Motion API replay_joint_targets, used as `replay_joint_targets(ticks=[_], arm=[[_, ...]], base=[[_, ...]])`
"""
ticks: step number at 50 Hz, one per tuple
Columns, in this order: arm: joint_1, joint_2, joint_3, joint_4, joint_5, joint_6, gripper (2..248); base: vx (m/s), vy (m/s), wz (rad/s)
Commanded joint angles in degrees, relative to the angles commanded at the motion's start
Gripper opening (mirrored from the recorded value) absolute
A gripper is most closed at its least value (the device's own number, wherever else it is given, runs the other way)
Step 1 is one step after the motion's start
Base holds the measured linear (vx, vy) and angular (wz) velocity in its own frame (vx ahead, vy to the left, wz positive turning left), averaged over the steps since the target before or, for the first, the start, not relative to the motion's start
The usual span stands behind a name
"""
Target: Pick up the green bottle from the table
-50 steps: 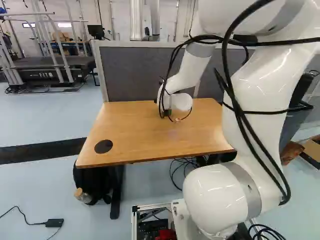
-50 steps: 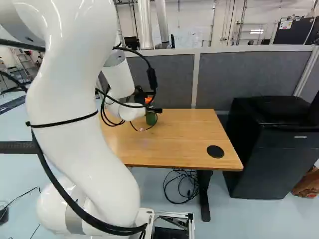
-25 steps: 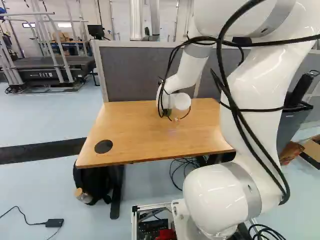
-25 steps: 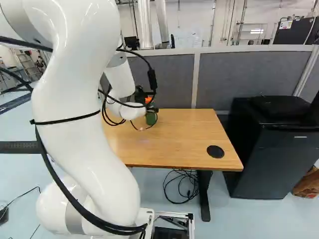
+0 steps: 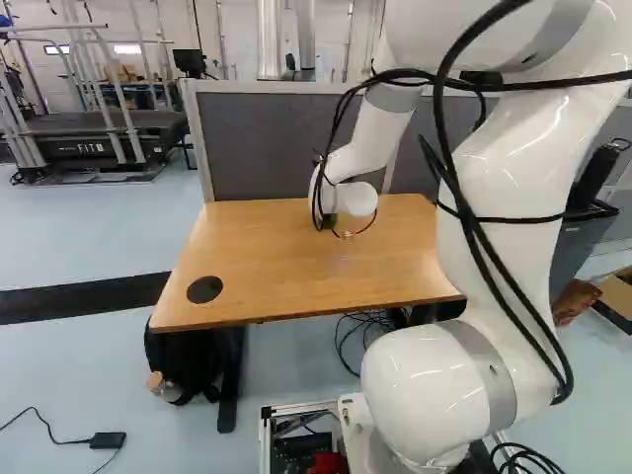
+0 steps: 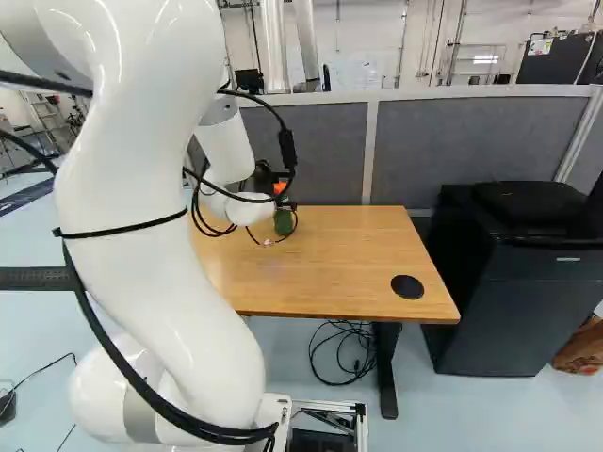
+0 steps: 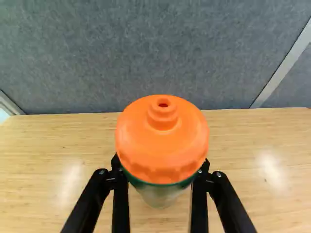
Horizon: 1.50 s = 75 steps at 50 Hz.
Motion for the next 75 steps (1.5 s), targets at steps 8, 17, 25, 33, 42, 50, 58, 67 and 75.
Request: replay_joint_targets(ticks=[8, 17, 25, 33, 42, 50, 58, 67, 75], arm=[[0.0, 1.24, 0.23, 0.0, 0.0, 0.0, 2], [0.01, 2.83, 0.7, 0.0, 0.0, 0.0, 2], [0.07, 5.34, 2.33, 0.0, 0.0, 0.0, 2], [0.17, 8.53, 4.64, 0.0, 0.0, 0.0, 2], [0.3, 12.46, 7.47, 0.0, 0.0, 0.0, 2], [0.42, 16.09, 9.99, 0.0, 0.0, 0.0, 2], [0.55, 19.82, 12.49, 0.0, 0.0, 0.0, 2], [0.71, 23.31, 15.27, 0.0, 0.0, 0.0, 2], [0.77, 24.69, 16.49, 0.0, 0.01, 0.0, 2]], base=[[0.0, 0.0, 0.0], [0.0, 0.0, 0.0], [0.0, 0.0, 0.0], [0.0, 0.0, 0.0], [0.0, 0.0, 0.0], [0.0, 0.0, 0.0], [0.0, 0.0, 0.0], [0.0, 0.0, 0.0], [0.0, 0.0, 0.0]])
